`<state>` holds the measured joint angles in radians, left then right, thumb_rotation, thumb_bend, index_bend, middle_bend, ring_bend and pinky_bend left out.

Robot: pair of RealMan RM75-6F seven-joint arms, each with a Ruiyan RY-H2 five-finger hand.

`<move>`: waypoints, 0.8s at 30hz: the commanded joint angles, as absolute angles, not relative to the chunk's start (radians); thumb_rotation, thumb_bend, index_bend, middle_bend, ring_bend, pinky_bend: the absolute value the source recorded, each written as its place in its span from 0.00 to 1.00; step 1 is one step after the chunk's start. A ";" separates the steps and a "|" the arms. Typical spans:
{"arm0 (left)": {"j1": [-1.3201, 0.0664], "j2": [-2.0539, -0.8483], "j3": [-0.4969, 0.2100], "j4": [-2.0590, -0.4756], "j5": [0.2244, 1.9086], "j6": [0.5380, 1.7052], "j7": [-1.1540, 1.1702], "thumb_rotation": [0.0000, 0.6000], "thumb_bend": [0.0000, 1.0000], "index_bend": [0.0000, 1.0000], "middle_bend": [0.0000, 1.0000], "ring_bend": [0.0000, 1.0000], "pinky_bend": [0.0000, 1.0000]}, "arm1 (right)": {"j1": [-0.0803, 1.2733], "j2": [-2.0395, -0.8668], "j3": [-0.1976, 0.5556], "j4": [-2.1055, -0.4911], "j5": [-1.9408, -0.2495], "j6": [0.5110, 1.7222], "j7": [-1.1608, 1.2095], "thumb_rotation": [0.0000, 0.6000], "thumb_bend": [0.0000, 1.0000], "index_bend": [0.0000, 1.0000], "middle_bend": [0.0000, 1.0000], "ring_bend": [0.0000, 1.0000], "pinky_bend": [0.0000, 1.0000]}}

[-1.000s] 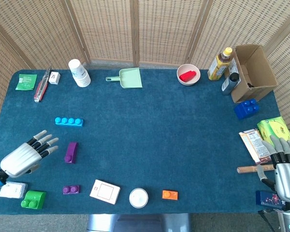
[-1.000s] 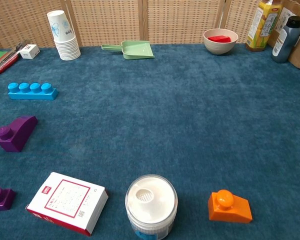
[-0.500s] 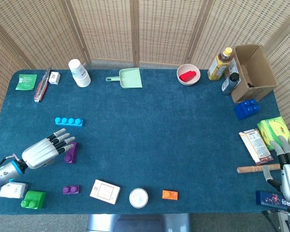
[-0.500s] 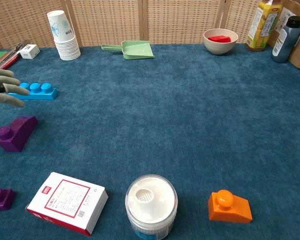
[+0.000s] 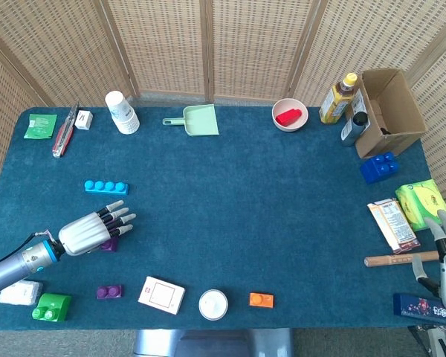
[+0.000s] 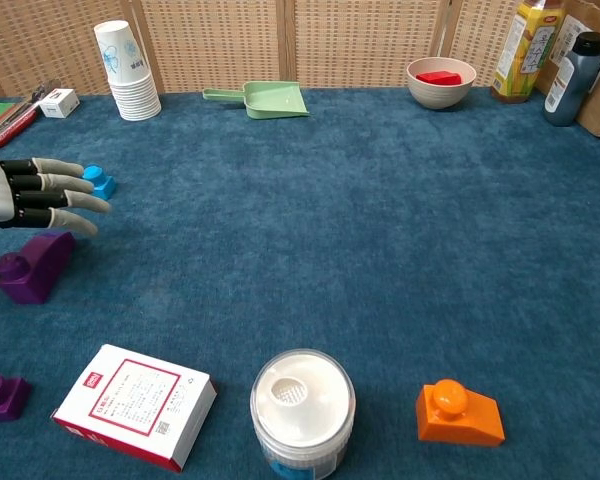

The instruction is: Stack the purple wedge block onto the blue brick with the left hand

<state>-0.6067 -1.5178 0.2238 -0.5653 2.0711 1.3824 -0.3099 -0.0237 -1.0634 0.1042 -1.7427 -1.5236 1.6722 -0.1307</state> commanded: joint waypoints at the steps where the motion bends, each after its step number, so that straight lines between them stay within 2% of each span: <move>1: -0.620 -1.541 0.240 -0.532 2.065 1.388 -0.332 1.00 0.30 0.18 0.09 0.01 0.00 | -0.028 -1.061 0.105 -1.746 -1.522 1.677 -0.132 0.97 0.38 0.16 0.09 0.00 0.02; 15: -0.636 -1.598 0.281 -0.437 2.036 1.406 -0.394 1.00 0.30 0.40 0.14 0.03 0.00 | -0.050 -1.049 0.107 -1.763 -1.515 1.699 -0.142 0.97 0.38 0.16 0.09 0.00 0.02; 24: -0.634 -1.606 0.290 -0.417 2.005 1.421 -0.433 1.00 0.30 0.60 0.24 0.09 0.00 | -0.054 -1.045 0.108 -1.767 -1.514 1.699 -0.142 0.97 0.38 0.16 0.09 0.00 0.02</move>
